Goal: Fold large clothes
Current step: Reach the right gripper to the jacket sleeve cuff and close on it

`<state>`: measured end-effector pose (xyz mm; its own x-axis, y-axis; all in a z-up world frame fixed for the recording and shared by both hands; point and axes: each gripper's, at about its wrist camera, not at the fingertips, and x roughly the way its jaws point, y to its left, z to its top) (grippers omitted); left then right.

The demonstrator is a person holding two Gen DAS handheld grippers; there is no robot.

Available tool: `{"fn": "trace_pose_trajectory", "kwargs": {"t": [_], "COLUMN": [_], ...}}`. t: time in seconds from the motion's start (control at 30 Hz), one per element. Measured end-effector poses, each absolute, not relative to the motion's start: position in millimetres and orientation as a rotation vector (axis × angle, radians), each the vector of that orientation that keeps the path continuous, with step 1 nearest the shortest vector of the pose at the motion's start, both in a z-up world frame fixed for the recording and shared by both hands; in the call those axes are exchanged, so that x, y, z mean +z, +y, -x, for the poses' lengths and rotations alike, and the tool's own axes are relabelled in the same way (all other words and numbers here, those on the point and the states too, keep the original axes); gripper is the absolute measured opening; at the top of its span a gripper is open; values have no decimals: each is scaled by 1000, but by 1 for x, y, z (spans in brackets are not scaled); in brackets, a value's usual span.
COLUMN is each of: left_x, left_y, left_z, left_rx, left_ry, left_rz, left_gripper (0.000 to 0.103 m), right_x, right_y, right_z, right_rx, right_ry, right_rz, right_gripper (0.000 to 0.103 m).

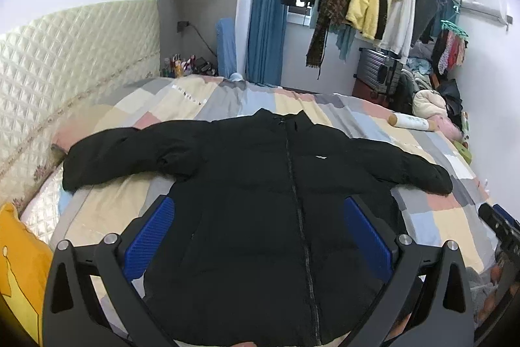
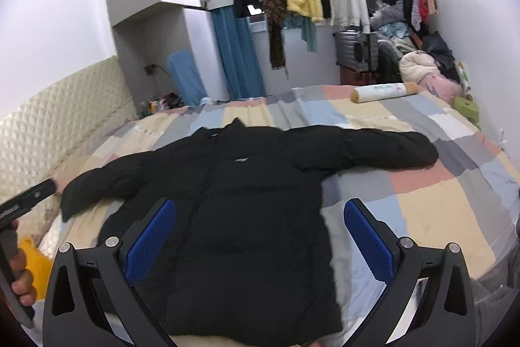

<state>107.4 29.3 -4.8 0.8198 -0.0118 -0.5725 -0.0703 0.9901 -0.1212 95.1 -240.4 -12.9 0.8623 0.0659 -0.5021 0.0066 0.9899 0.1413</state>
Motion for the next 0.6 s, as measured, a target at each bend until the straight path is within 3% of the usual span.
{"fn": "trace_pose_trajectory", "kwargs": {"t": [0.27,0.6], "left_x": [-26,-70], "left_y": [46,65], "left_z": [-127,-152], "left_rx": [47,56], "left_ry": [631,665], "left_rz": [159,203], "left_gripper": [103,103], "right_x": [-14,-39], "right_y": [-289,-331], "right_z": [-137,-211], "right_rx": [-2,-32], "right_ry": [460,506], "right_rz": [-165,-119], "right_gripper": [103,103]}}
